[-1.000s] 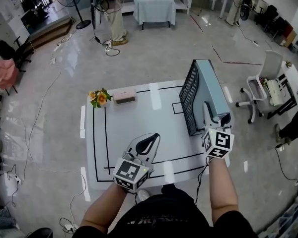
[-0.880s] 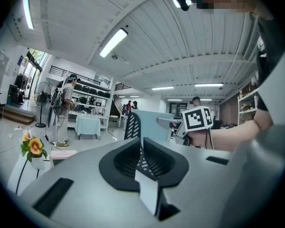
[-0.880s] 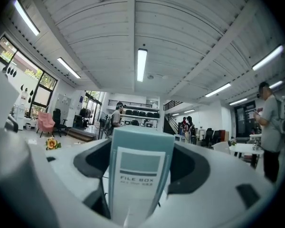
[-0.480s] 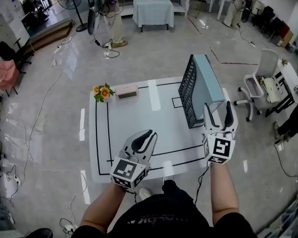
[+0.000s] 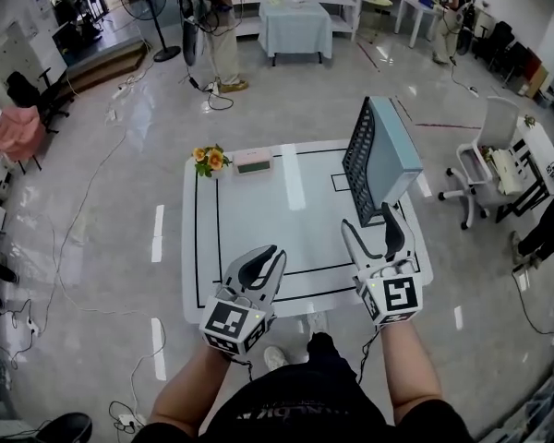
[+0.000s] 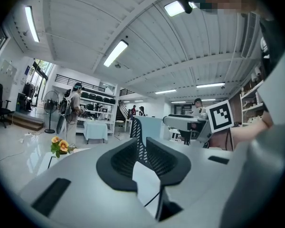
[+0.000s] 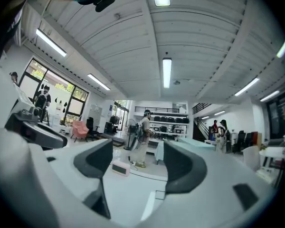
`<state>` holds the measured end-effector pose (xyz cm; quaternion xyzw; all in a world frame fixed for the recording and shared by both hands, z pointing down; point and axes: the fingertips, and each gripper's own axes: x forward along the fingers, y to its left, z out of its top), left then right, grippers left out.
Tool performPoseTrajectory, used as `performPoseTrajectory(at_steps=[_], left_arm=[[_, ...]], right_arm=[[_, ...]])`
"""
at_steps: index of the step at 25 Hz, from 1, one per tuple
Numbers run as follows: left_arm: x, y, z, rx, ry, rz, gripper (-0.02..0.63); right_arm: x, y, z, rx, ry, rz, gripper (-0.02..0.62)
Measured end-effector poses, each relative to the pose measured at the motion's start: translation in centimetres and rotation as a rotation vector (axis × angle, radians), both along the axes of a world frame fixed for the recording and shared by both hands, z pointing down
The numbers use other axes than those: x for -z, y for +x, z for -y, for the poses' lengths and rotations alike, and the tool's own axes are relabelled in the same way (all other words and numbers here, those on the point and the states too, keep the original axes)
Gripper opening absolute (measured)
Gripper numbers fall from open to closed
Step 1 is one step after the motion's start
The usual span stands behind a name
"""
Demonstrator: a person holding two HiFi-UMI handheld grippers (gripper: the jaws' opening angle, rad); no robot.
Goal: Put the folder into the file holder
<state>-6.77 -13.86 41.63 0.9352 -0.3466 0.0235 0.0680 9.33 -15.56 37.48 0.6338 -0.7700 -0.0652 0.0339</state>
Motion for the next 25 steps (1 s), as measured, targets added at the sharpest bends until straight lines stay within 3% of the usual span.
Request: performPoseTrajectory(at_steps=[7, 8, 11, 12, 18, 25], left_arm=[[0.1, -5.3, -2.7, 0.064, 0.0, -0.003, 0.061], [0.2, -5.9, -3.0, 0.078, -0.001, -0.009, 0.061], [0.4, -7.3, -3.6, 0.113, -0.009, -0.031, 0.061], [0.4, -7.5, -3.8, 0.121, -0.012, -0.036, 0.061], [0.8, -6.6, -4.8, 0.164, -0.009, -0.049, 0.037], [0.2, -1.8, -7.2, 0.218, -0.01, -0.037, 0.003]], right_arm=[[-0.7, -6.8, -3.6, 0.132, -0.027, 0.009, 0.28], [-0.8, -7.6, -4.1, 0.153, -0.035, 0.005, 0.242], [-0.7, -9.5, -5.3, 0.199, -0.038, -0.039, 0.032], [-0.6, -9.9, -5.7, 0.21, -0.034, -0.057, 0.002], [-0.6, -10.4, -7.2, 0.296, -0.049, -0.087, 0.002], [-1.3, -7.2, -9.8, 0.394, -0.078, -0.085, 0.002]])
